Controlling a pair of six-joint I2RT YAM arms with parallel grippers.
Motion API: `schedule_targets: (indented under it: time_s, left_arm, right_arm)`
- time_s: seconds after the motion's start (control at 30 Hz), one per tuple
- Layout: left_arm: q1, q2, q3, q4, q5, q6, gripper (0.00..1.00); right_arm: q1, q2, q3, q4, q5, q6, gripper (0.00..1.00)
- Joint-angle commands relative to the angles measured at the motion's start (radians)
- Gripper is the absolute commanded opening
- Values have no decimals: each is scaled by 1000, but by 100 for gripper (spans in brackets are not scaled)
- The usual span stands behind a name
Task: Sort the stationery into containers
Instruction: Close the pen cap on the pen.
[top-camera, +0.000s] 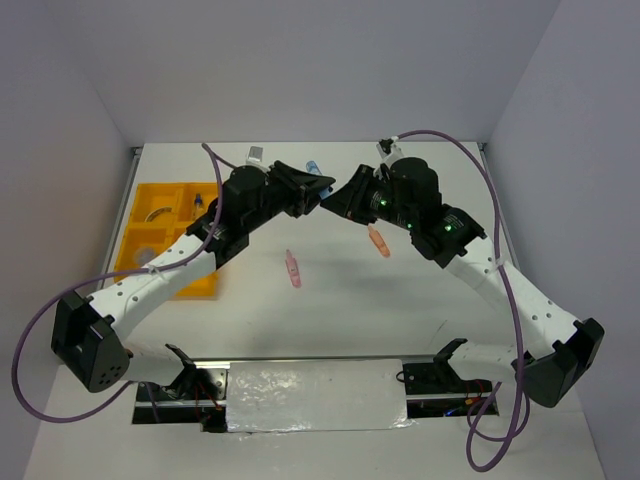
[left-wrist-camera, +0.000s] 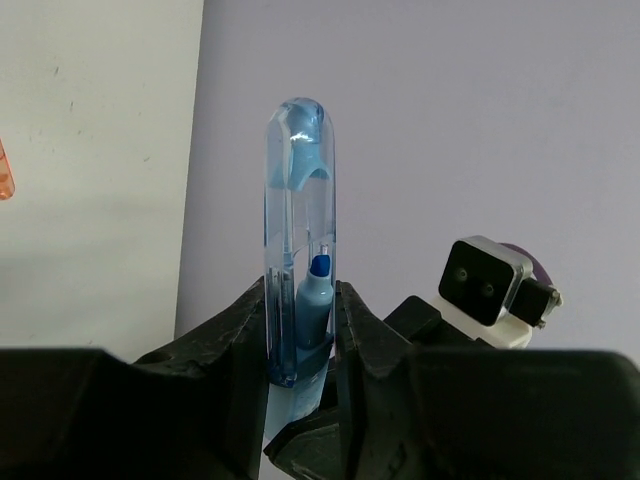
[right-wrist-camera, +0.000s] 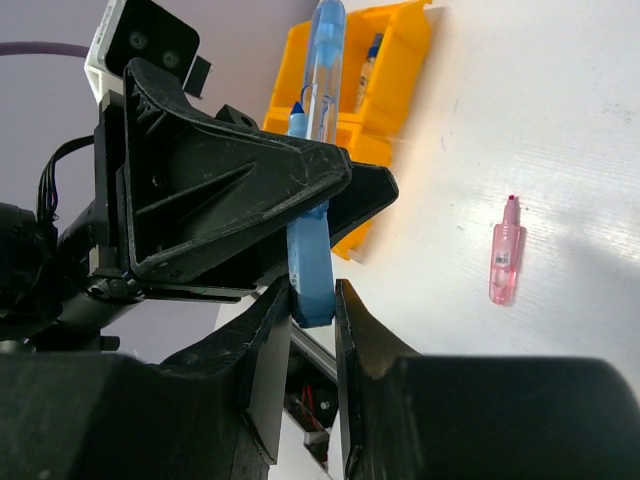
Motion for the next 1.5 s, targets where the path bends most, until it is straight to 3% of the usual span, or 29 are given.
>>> schedule_targets:
  time_s: [0.0, 0.2, 0.4, 0.53, 0.7, 0.77, 0.93, 1.23, 1.47]
  left_arm:
    - [17, 3, 74, 72, 30, 103, 36]
    - [31, 17, 81, 260, 114, 228, 38]
    - [33, -11, 30, 409, 159, 303, 46]
    - [33, -32, 29, 429, 173, 355, 48]
    - [31, -48, 32, 412, 178, 374, 29]
    - [33, -48, 29, 408, 185, 374, 29]
    - [45, -49, 22, 405, 199, 366, 42]
    - [64, -41, 42, 466, 282, 349, 41]
    - [65, -29, 32, 492, 308, 317, 35]
  right_arm:
    - [5, -32, 3, -16, -3, -9, 0]
    - [1, -52, -20, 20, -58, 26, 0]
    - [-14, -90, -36, 82, -98, 43, 0]
    - [-22, -104, -37, 99, -116, 48, 0]
    - [-28, -115, -49, 105, -112, 48, 0]
    - [-31, -118, -59, 120, -121, 49, 0]
    - [-31, -130, -77, 183, -166, 31, 0]
    - [-56, -167, -160, 292, -212, 26, 0]
    - [-56, -150, -132, 362, -233, -59, 0]
